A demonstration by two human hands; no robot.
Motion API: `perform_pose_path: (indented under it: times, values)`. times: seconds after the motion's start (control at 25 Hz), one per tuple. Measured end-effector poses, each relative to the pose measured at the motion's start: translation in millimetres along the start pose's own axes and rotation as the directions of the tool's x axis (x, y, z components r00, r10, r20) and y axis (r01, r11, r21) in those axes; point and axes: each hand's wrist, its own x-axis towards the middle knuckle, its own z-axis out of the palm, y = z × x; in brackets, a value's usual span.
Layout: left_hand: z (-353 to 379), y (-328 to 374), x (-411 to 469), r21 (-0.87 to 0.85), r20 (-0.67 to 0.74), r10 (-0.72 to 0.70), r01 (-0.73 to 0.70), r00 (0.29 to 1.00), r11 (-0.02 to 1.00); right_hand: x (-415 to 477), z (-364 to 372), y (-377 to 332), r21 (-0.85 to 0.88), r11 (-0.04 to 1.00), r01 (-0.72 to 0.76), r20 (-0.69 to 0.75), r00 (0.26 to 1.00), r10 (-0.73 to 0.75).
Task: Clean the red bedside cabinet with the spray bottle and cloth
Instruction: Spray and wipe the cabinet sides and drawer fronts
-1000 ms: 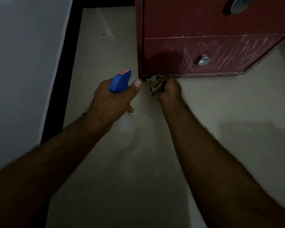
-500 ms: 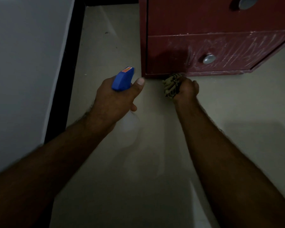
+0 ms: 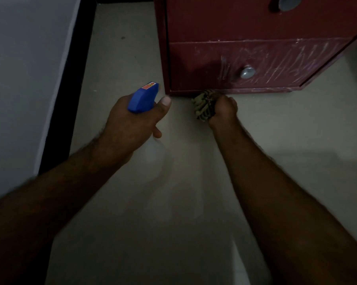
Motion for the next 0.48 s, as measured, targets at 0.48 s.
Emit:
perform_pose_path:
  times: [0.48]
  values:
    - [29, 26, -2, -0.046, 0.012, -0.020, 0.020, 1.000, 0.999, -5, -20, -23, 0.091, 0.995, -0.032, -0.016, 0.999, 0.033]
